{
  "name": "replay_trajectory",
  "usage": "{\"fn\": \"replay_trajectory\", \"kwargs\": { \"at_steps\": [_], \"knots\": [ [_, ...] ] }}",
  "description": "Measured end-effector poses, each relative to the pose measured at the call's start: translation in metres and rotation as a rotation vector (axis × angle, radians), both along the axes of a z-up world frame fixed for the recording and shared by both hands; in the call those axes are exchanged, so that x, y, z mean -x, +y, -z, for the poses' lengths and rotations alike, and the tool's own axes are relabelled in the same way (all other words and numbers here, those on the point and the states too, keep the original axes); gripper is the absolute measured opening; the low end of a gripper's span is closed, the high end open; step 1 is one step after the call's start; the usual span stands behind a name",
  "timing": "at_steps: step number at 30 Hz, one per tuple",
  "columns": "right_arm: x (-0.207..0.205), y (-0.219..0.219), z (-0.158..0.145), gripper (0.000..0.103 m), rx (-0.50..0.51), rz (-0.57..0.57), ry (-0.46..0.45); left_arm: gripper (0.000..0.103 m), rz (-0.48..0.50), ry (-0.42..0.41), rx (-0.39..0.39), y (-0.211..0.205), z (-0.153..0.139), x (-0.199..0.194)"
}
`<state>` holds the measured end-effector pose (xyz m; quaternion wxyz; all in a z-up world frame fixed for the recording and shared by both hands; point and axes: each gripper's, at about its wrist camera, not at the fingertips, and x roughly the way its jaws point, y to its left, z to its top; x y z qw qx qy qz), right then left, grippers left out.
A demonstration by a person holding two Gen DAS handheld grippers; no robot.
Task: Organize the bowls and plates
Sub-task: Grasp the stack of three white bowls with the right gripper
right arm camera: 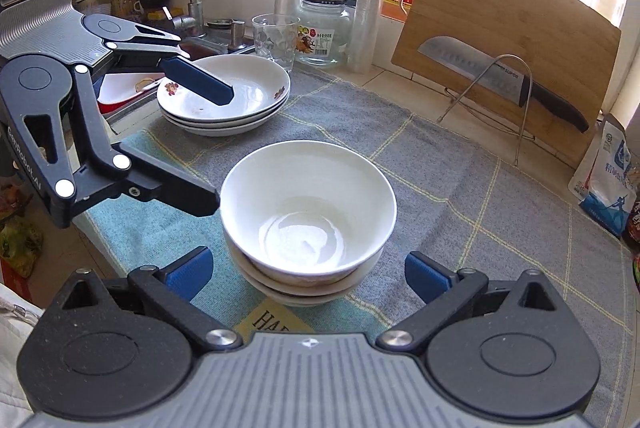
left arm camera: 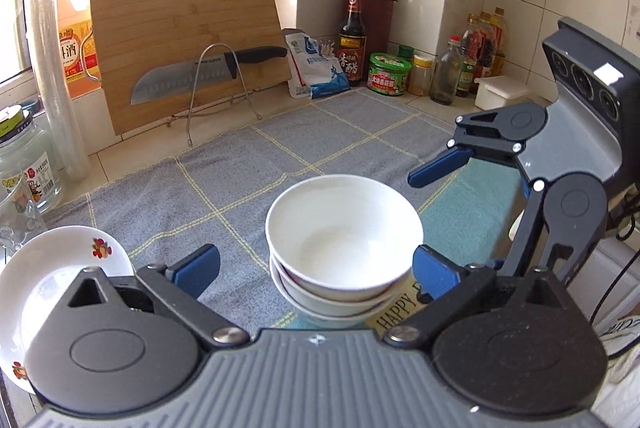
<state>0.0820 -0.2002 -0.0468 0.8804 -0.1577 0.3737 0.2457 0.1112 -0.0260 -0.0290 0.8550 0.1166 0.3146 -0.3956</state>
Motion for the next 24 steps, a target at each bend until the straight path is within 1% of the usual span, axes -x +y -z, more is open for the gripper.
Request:
{"fn": "replay_trajectory", "kwargs": {
  "at_steps": [6,8,11,17,24],
  "knots": [
    [0.009,0.007,0.013,0.103,0.047,0.088,0.028,0.102,0.068,-0.008,-0.045,0.007,0.024,0.008],
    [0.011,0.009,0.017,0.103,0.062,0.109,0.041,0.102,0.089,0.008,-0.055,0.007,0.032,0.007],
    [0.014,0.011,0.024,0.103,0.074,0.136,0.065,0.102,0.106,0.006,-0.07,0.004,0.045,0.007],
    [0.009,0.009,0.032,0.103,0.088,0.155,0.094,0.102,0.125,0.007,-0.099,-0.003,0.06,0.004],
    [-0.006,0.007,0.042,0.103,0.095,0.113,0.094,0.102,0.136,0.027,-0.128,-0.009,0.069,-0.007]
  ]
}}
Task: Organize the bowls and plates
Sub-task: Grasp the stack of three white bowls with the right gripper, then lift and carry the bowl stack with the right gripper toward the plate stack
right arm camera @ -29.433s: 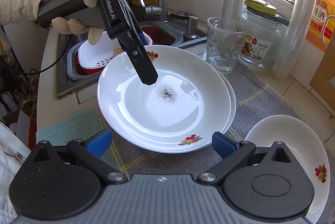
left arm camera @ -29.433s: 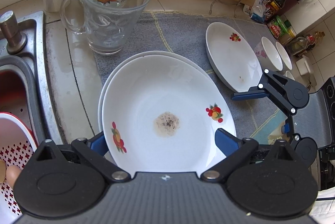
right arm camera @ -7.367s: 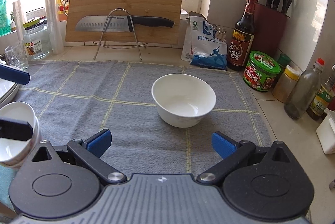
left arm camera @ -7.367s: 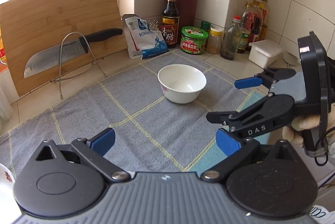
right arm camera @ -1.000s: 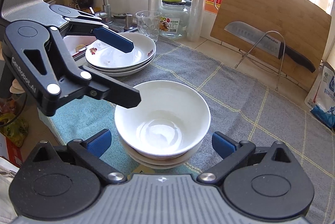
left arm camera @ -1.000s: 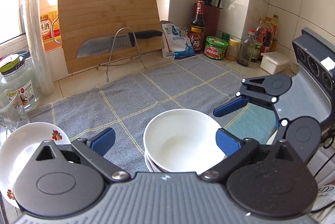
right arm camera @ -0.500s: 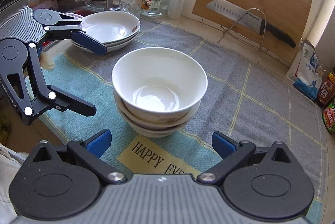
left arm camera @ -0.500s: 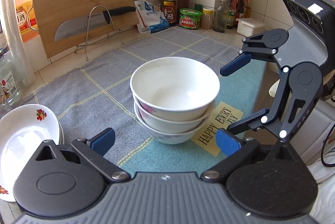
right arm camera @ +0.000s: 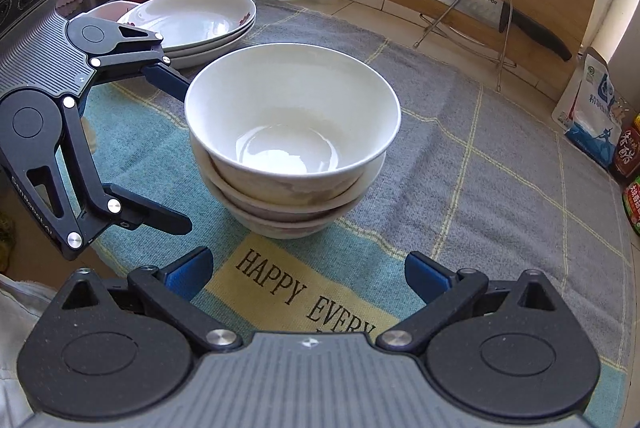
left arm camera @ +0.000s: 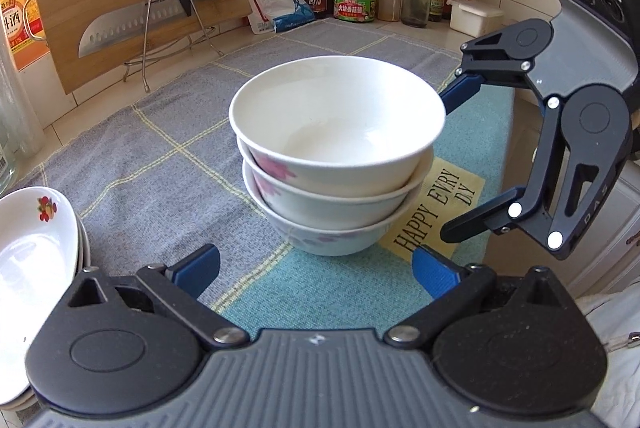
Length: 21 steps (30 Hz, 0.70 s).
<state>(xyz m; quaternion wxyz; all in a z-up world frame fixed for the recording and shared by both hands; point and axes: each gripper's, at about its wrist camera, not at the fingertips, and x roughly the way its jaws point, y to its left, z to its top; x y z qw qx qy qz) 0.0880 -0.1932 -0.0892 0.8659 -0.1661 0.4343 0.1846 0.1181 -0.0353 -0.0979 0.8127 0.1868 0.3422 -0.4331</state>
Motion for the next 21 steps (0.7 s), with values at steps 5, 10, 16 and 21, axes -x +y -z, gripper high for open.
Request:
{"fn": "replay_trajectory", "kwargs": {
  "at_steps": [5,10,16,21],
  "knots": [
    [-0.012,-0.003,0.009,0.103,0.008,-0.059,-0.005,0.101,0.011,-0.001,-0.031,-0.006,0.005,-0.007],
    [-0.022,-0.002,0.012,0.103,0.011,-0.153,-0.016,0.101,0.036,0.011,-0.054,-0.012,0.007,-0.015],
    [-0.032,0.0,0.012,0.103,0.0,-0.284,-0.007,0.093,0.083,0.028,-0.066,-0.014,0.007,-0.023],
    [-0.037,0.002,0.011,0.103,0.002,-0.364,0.008,0.089,0.128,0.035,-0.079,-0.016,0.007,-0.028]
  ]
}}
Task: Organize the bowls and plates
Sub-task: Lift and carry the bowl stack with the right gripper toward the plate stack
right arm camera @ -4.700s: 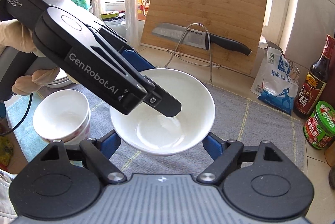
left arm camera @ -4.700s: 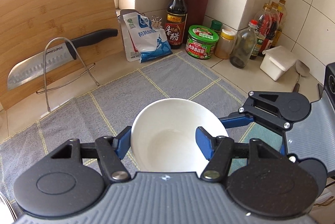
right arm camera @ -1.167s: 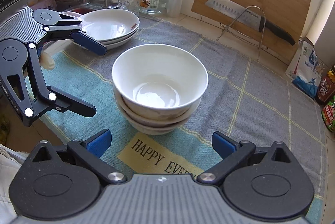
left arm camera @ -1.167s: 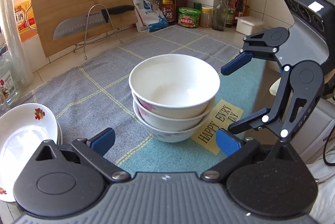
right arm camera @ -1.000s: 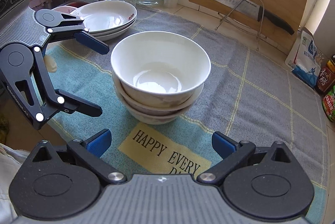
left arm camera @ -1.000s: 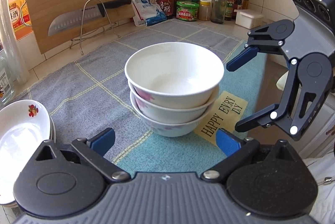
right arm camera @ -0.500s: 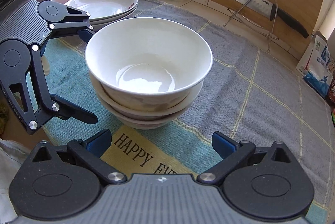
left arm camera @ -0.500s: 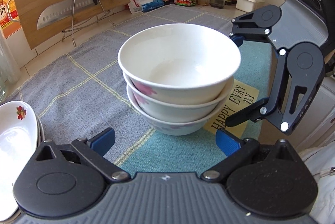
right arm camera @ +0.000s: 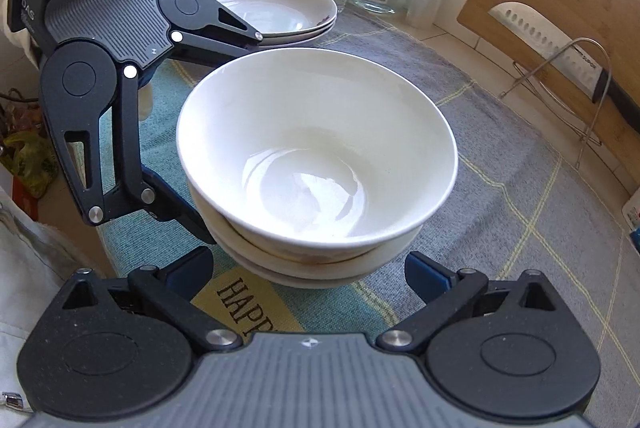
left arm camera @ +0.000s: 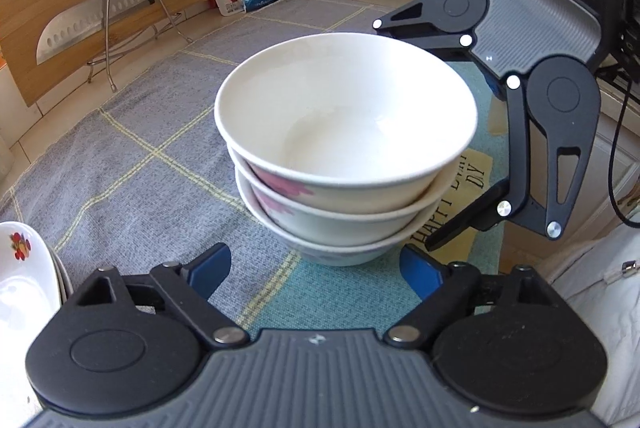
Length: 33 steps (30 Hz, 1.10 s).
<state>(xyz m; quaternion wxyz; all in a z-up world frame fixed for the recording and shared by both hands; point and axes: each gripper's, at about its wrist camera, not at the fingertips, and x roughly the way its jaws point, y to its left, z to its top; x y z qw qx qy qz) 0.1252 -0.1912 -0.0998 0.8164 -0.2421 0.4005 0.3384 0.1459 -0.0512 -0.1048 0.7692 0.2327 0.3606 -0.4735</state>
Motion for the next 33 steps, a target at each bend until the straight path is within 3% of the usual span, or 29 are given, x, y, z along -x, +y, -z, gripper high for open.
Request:
{"fn": "replay_trajectory", "kwargs": {
  "at_steps": [21,33],
  "knots": [
    [-0.012,-0.001,-0.01,0.089,-0.002,-0.089,0.061,0.079,0.158,0.075,0.005,-0.005,-0.002,-0.023],
    [-0.016,-0.002,-0.01,0.089,-0.011,-0.104,0.079,0.078,0.19,0.083,-0.018,-0.01,-0.003,-0.026]
  ]
}}
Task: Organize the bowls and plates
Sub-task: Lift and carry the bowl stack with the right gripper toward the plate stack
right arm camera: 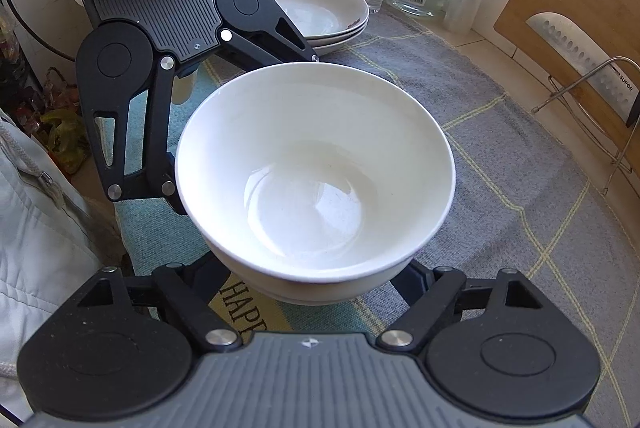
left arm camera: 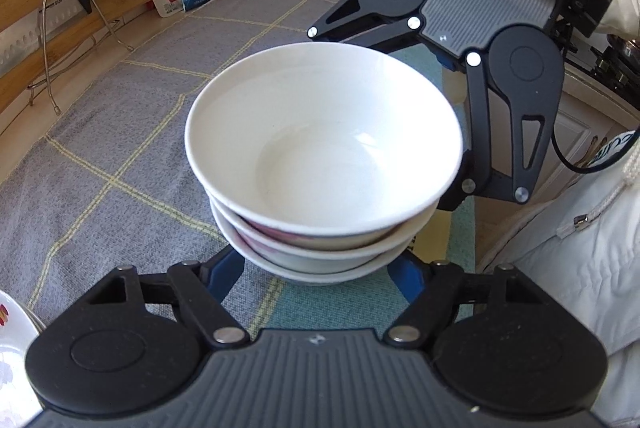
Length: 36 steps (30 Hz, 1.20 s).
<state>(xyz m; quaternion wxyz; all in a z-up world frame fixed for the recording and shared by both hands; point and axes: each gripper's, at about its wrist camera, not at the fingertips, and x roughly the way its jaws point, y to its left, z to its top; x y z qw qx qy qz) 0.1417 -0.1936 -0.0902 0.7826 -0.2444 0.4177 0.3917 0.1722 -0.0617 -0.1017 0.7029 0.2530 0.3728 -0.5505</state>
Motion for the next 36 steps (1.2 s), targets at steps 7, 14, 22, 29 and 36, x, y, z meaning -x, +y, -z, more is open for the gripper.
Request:
{"fn": "replay_trajectory", "kwargs": {
  "at_steps": [7,14,22,29,36],
  "knots": [
    [-0.001,0.001,0.0,0.089,0.002,0.0,0.008,0.078,0.004,0.007,-0.009,-0.002,-0.001,-0.002],
    [-0.002,0.002,-0.001,0.088,0.0,0.007,0.018,0.077,-0.001,0.002,-0.007,-0.002,0.0,-0.001],
    [-0.009,0.008,-0.005,0.088,0.008,-0.038,0.029,0.077,-0.052,0.007,-0.005,0.004,-0.004,0.002],
    [-0.026,0.014,-0.019,0.088,0.007,-0.161,0.029,0.077,-0.178,0.004,0.004,0.014,-0.019,0.005],
    [-0.045,0.036,-0.041,0.088,0.019,-0.318,-0.009,0.077,-0.329,-0.006,0.017,0.032,-0.041,0.005]
  ]
}}
